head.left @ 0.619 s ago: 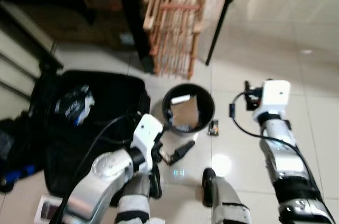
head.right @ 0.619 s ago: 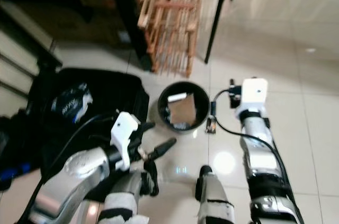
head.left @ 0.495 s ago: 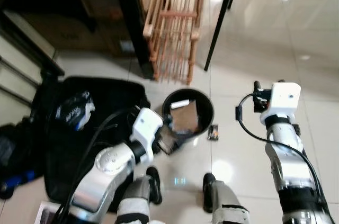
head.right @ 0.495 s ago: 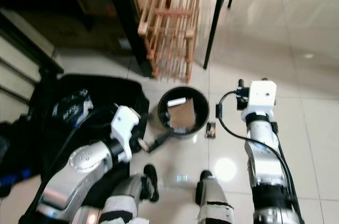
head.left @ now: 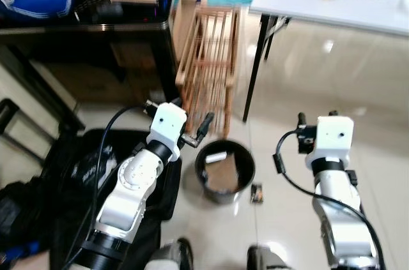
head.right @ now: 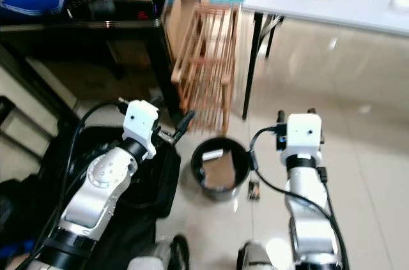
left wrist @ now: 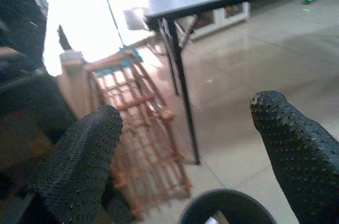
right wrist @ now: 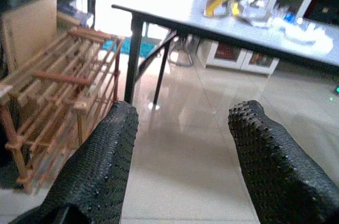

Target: Picking trash to rubbish bin

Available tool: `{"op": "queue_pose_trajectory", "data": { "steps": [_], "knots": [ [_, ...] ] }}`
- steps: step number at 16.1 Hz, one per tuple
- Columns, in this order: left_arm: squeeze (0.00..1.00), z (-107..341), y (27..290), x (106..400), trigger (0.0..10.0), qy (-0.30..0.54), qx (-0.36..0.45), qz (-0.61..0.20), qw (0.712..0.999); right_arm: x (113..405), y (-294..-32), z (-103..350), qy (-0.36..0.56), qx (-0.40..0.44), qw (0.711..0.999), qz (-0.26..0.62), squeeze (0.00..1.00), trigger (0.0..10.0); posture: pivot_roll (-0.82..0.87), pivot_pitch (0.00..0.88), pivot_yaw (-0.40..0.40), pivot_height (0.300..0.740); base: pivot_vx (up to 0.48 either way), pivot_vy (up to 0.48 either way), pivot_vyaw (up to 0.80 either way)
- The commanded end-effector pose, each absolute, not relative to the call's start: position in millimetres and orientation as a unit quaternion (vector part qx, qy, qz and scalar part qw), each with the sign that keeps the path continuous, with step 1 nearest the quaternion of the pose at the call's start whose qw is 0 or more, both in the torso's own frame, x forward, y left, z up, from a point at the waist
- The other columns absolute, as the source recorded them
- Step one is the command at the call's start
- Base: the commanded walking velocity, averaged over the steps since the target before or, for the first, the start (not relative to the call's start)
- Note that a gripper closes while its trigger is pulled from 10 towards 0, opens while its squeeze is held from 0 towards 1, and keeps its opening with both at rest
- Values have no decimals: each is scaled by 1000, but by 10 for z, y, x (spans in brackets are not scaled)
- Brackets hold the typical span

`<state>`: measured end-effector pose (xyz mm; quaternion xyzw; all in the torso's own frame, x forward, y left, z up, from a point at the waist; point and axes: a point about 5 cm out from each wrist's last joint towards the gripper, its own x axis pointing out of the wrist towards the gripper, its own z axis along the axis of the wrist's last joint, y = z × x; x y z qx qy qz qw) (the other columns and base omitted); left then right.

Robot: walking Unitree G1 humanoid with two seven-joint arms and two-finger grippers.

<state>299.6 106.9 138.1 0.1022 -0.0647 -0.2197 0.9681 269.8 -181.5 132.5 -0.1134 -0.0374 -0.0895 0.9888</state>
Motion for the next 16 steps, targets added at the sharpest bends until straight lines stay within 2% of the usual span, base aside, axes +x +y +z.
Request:
{"op": "queue_pose_trajectory", "data": {
  "steps": [1, 3, 8, 16],
  "knots": [
    [0, 1323, 1157, 3005, 10000, -63, 109, -190, 974, 2654, -1785, 1348, -36, -108, 989, -90, 0, 10000, -48, 52, 77, 740, 0, 0, 0],
    [0, 1215, 1165, 2970, 10000, -57, 107, -175, 977, 2559, -1699, 1258, -20, -100, 992, -73, 0, 10000, -60, 30, 74, 740, 0, 0, 0],
    [0, 1191, 1120, 3077, 10000, -55, 91, -178, 978, 2552, -1723, 1231, -1, -96, 992, -86, 0, 10000, -86, 6, 56, 740, 0, -49, 0],
    [0, 1134, 1050, 3104, 10000, -50, 71, -185, 979, 2639, -1752, 1273, -4, -100, 992, -83, 0, 10000, -88, 0, 43, 740, 0, -480, 0]
  ]
}}
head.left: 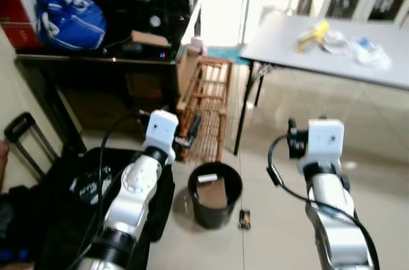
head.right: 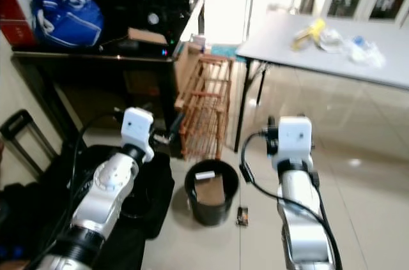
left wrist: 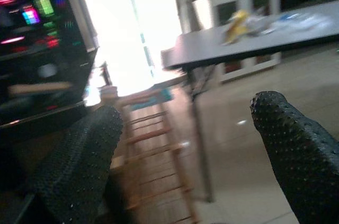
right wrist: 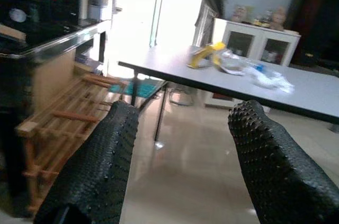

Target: Picking trash to rubbish bin

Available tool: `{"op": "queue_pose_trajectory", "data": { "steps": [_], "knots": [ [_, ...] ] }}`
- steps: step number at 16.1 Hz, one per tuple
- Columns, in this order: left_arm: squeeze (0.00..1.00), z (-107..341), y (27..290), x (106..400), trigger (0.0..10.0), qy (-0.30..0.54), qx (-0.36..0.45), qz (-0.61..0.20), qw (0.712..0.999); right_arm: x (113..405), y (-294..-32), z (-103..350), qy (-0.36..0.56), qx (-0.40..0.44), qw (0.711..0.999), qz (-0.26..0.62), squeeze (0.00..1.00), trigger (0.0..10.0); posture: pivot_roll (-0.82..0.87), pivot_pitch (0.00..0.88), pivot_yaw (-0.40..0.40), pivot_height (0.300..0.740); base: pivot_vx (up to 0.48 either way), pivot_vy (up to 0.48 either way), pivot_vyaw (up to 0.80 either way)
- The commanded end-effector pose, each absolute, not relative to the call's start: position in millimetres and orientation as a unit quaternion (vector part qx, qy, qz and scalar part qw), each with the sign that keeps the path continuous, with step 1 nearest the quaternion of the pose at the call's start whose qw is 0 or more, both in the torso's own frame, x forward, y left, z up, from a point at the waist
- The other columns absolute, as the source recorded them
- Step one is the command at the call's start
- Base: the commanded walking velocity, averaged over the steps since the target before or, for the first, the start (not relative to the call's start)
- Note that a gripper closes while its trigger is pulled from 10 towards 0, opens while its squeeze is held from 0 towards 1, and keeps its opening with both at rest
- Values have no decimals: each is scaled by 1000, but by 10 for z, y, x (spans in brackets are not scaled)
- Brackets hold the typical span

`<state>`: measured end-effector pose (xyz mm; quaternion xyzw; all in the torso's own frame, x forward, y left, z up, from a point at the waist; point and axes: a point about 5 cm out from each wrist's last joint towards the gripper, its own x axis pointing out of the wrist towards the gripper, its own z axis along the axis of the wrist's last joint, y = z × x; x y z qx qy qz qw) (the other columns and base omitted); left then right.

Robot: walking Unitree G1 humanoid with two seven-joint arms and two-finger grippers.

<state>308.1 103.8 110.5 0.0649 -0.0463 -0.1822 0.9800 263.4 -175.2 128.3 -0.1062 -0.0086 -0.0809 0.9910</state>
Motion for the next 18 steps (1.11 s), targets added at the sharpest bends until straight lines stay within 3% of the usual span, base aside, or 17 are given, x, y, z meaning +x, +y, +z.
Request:
{"op": "queue_pose_trajectory", "data": {
  "steps": [1, 18],
  "knots": [
    [0, 1133, 1047, 3106, 10000, -51, 70, -186, 979, 2646, -1726, 1267, -2, -98, 992, -81, 0, 10000, -81, 0, 43, 740, 0, -480, 0],
    [0, 1133, 1009, 3170, 10000, -50, 63, -184, 980, 2748, -1607, 1301, -4, -84, 994, -76, 0, 10000, -74, 34, 41, 740, 0, -458, 0]
  ]
}}
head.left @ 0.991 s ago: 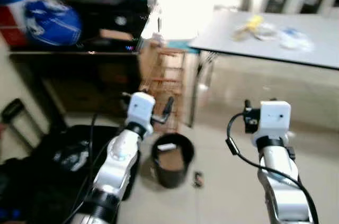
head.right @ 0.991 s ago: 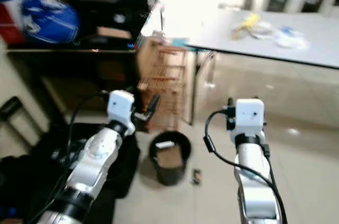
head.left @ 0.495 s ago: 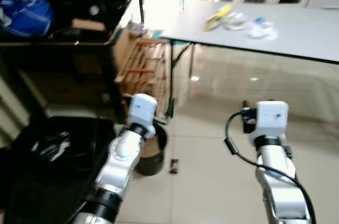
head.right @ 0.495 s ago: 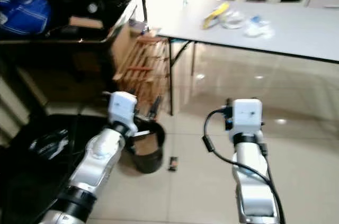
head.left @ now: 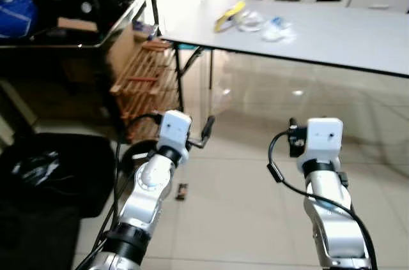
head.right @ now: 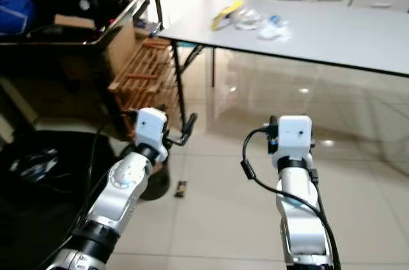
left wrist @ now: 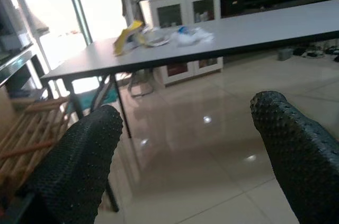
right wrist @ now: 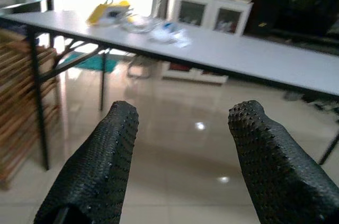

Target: Picking trash to rubbish bin

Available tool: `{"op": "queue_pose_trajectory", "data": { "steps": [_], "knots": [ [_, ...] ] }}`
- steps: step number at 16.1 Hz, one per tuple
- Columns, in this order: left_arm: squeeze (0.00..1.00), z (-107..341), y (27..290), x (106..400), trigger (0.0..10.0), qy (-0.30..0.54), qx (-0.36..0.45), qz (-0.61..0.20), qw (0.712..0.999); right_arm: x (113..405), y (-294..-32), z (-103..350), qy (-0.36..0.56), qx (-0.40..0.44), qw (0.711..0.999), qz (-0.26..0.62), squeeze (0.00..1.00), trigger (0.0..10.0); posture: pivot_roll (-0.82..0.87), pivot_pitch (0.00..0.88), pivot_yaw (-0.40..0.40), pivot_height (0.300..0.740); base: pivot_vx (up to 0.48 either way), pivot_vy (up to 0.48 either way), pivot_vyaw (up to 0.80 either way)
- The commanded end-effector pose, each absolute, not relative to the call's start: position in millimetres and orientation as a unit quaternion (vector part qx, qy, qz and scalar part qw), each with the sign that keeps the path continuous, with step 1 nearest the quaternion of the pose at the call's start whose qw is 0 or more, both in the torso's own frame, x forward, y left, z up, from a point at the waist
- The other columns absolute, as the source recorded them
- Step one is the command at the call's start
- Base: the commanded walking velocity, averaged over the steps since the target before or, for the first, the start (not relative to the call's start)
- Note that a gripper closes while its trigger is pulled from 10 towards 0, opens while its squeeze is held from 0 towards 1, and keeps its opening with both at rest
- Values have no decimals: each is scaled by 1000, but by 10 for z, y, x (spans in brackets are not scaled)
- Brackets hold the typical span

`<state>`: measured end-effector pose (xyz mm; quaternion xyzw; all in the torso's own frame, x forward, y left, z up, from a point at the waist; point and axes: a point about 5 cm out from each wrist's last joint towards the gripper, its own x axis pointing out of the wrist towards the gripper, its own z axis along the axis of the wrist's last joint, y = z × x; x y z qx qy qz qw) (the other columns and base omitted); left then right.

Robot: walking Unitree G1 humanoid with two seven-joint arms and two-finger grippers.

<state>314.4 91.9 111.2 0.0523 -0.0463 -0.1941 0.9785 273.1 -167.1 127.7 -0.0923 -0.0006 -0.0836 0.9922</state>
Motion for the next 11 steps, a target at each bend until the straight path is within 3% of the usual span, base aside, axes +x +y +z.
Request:
{"op": "queue_pose_trajectory", "data": {
  "steps": [1, 11],
  "knots": [
    [0, 1127, 996, 3166, 10000, -50, 63, -187, 979, 2746, -1606, 1299, -4, -84, 994, -76, 0, 10000, -77, 38, 43, 740, 0, -439, 0],
    [0, 1116, 932, 3203, 10000, -47, 62, -191, 979, 2780, -1644, 1337, -8, -91, 992, -84, 0, 10000, -98, 42, 46, 740, 0, -436, 0]
  ]
}}
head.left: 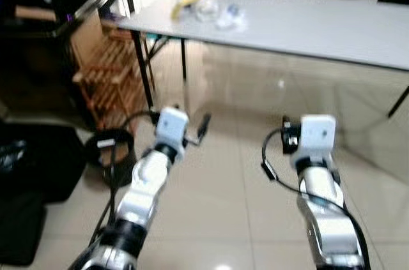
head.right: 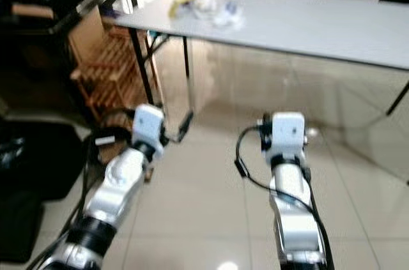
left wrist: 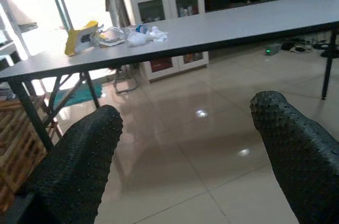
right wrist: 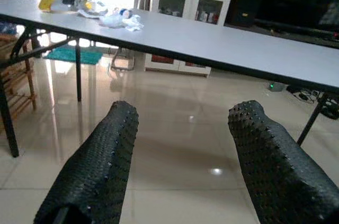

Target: Picking trash to rubbish bin

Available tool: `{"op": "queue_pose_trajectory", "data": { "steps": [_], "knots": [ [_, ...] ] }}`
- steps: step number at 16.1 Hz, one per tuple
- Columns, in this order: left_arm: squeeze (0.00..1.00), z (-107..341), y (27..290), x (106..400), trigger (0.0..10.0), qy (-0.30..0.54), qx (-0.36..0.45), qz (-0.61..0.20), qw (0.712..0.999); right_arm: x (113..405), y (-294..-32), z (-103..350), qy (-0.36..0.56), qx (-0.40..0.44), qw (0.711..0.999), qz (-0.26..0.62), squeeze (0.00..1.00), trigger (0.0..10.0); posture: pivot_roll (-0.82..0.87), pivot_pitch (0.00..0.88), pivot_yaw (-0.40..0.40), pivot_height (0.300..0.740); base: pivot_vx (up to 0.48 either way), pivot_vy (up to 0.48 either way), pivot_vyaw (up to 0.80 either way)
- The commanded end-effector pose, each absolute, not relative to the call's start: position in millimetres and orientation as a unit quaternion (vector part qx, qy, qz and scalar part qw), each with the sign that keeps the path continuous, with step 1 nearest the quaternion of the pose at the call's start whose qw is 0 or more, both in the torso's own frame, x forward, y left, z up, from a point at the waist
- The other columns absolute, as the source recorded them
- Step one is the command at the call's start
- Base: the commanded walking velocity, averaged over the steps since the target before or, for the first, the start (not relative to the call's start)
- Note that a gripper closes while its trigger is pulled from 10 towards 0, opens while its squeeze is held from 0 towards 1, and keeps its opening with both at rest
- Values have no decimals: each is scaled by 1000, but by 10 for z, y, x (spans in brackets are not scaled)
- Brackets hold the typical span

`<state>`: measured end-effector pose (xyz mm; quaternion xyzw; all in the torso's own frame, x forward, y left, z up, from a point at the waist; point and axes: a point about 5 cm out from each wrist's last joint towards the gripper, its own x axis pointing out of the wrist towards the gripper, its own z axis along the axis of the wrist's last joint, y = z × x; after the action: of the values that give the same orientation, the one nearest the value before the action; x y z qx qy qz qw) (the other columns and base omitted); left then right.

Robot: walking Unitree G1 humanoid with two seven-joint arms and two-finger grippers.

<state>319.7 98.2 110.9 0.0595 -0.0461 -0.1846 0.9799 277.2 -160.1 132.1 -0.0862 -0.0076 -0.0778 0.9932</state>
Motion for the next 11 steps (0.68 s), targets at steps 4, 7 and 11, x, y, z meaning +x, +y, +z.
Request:
{"op": "queue_pose_trajectory", "data": {
  "steps": [4, 7, 11],
  "knots": [
    [0, 1111, 895, 3216, 10000, -46, 49, -194, 979, 2795, -1646, 1347, -10, -93, 992, -85, 267, 10000, -101, 35, 45, 740, 0, -250, 0],
    [0, 1106, 887, 3217, 10000, -45, 52, -199, 978, 2793, -1647, 1351, -13, -89, 992, -86, 1000, 10000, -102, 34, 45, 740, 0, 0, 0],
    [0, 1110, 874, 3228, 10000, -47, 53, -202, 977, 2800, -1661, 1351, -14, -85, 992, -89, 1000, 10000, -103, 32, 48, 740, 0, 0, 0]
  ]
}}
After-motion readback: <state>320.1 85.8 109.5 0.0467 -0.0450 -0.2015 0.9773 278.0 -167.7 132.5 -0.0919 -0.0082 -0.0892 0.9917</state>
